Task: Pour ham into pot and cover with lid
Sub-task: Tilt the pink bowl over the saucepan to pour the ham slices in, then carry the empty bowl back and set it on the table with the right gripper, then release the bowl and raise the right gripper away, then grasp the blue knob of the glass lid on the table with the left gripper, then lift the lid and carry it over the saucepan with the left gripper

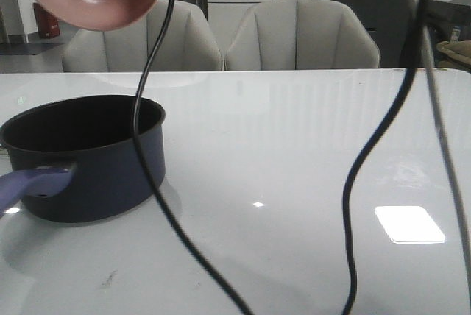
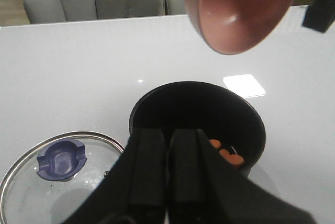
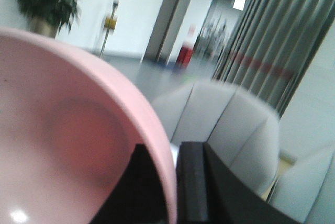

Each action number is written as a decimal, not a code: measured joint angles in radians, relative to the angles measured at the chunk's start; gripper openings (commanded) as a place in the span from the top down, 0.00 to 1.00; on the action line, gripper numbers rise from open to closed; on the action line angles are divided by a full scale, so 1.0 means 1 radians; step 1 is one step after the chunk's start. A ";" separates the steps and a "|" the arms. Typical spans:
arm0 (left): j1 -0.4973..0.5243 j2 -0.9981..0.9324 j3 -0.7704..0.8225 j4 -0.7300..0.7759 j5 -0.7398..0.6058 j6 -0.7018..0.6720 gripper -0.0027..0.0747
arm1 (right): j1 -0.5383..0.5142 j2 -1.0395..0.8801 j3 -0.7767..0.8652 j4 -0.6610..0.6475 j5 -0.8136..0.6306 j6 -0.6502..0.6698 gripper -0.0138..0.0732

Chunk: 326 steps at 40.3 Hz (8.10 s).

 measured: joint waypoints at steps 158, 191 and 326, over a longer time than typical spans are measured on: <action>0.000 0.110 -0.009 -0.034 0.005 0.000 0.64 | -0.431 -1.510 1.032 0.136 0.651 0.174 0.66; 0.314 0.433 -0.558 0.008 0.627 0.000 0.17 | -0.431 -1.511 1.032 0.136 0.672 0.176 0.66; 0.322 1.435 -1.330 0.002 1.089 -0.004 0.56 | -0.431 -1.511 1.032 0.136 0.672 0.176 0.66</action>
